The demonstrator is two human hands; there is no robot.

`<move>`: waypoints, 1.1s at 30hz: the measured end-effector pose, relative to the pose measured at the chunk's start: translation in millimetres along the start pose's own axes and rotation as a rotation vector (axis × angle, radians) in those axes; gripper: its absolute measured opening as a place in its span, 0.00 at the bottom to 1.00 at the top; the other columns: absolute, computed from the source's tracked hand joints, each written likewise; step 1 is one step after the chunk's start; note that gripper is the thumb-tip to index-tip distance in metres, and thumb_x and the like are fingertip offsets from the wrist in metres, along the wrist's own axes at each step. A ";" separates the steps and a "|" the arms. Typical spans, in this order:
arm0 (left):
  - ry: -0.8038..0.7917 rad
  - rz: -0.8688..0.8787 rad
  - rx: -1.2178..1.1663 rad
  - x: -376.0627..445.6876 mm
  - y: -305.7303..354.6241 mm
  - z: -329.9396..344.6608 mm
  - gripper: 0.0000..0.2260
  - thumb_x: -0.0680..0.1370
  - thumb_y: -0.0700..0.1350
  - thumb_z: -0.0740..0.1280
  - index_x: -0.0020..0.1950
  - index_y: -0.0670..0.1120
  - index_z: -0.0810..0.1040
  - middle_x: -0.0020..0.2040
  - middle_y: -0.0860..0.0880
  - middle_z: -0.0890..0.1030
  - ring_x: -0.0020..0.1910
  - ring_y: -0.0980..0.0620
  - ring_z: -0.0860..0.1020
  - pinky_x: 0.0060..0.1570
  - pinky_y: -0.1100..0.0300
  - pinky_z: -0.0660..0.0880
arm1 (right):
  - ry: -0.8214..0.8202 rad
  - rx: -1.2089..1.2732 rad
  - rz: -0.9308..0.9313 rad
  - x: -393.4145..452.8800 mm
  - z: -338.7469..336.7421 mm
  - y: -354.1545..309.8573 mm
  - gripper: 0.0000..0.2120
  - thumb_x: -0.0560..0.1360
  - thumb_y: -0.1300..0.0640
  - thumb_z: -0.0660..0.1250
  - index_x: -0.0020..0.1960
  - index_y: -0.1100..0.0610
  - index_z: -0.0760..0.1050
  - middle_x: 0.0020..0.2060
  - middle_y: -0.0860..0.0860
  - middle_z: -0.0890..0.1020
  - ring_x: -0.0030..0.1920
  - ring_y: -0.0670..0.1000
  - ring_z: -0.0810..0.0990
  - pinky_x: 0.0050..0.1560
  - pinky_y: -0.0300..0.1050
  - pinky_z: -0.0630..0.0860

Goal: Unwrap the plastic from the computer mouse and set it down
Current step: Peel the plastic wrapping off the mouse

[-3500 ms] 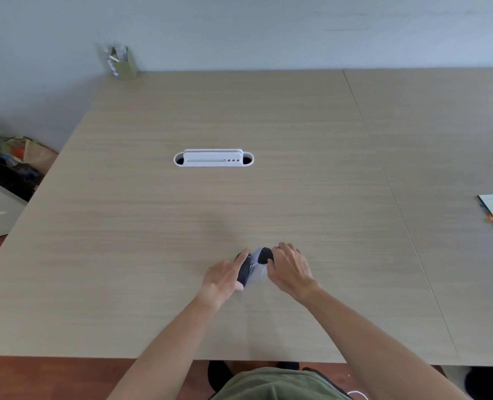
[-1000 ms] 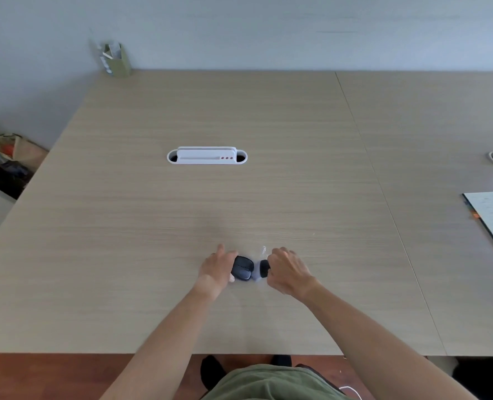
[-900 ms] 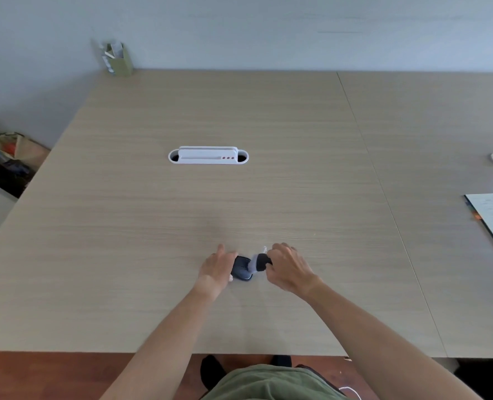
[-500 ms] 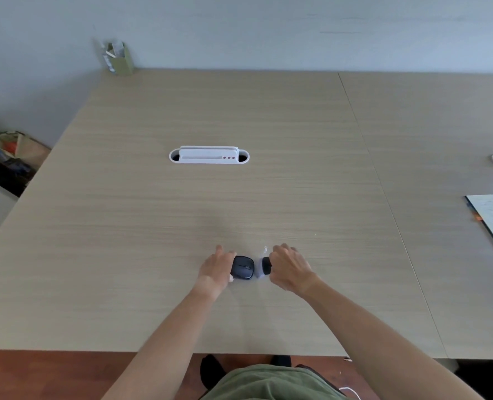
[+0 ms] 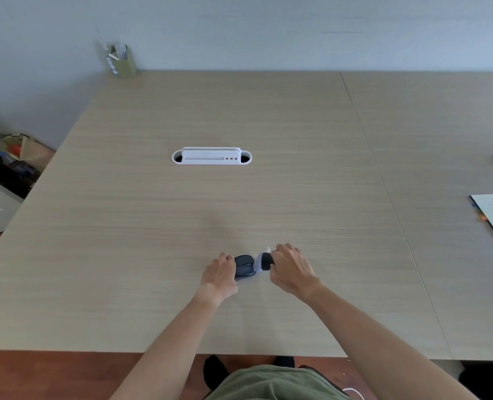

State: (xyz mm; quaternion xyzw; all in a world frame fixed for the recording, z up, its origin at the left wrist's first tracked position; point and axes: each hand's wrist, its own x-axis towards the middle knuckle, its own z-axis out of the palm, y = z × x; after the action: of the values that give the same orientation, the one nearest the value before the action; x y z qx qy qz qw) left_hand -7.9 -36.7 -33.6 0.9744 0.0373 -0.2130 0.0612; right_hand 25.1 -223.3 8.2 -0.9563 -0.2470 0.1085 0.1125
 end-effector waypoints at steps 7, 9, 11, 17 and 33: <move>-0.042 0.045 -0.069 5.6 -8.7 -5.6 0.16 0.75 0.40 0.66 0.62 0.40 0.71 0.60 0.43 0.73 0.56 0.41 0.78 0.53 0.52 0.75 | -0.037 -0.006 -0.253 -0.8 13.8 -21.7 0.05 0.69 0.63 0.62 0.39 0.62 0.77 0.39 0.56 0.78 0.43 0.57 0.76 0.47 0.49 0.76; -0.055 0.024 -0.081 5.7 -11.9 -7.5 0.17 0.75 0.44 0.68 0.62 0.40 0.71 0.60 0.43 0.73 0.57 0.41 0.77 0.54 0.52 0.74 | 0.010 -0.042 -0.214 2.5 14.9 -19.1 0.05 0.70 0.64 0.63 0.40 0.62 0.77 0.40 0.56 0.79 0.44 0.57 0.77 0.48 0.50 0.76; -0.068 0.008 -0.093 6.0 -13.7 -7.2 0.19 0.75 0.46 0.70 0.62 0.40 0.71 0.60 0.43 0.73 0.57 0.41 0.77 0.55 0.52 0.73 | 0.037 -0.069 -0.114 3.9 11.9 -11.0 0.06 0.70 0.65 0.62 0.41 0.62 0.77 0.41 0.56 0.79 0.45 0.57 0.76 0.49 0.50 0.75; -0.056 0.006 -0.103 6.2 -14.7 -8.0 0.17 0.74 0.45 0.70 0.59 0.41 0.73 0.58 0.44 0.74 0.55 0.42 0.77 0.52 0.53 0.74 | 0.049 0.024 -0.230 -3.5 15.0 -6.9 0.03 0.67 0.62 0.65 0.37 0.60 0.76 0.36 0.54 0.78 0.40 0.55 0.76 0.43 0.47 0.76; 0.018 -0.037 -0.250 -6.9 -4.3 -0.3 0.38 0.71 0.53 0.74 0.74 0.50 0.56 0.54 0.41 0.78 0.51 0.39 0.79 0.52 0.48 0.77 | -0.044 0.317 0.005 -10.1 28.1 -14.1 0.10 0.76 0.57 0.60 0.42 0.62 0.76 0.39 0.51 0.73 0.43 0.52 0.73 0.42 0.43 0.66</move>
State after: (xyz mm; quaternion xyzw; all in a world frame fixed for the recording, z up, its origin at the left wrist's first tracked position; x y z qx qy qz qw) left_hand -14.4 -32.7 -30.9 0.9603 0.0821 -0.1988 0.1779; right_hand 2.8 -211.7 -13.2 -0.9245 -0.2269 0.1676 0.2564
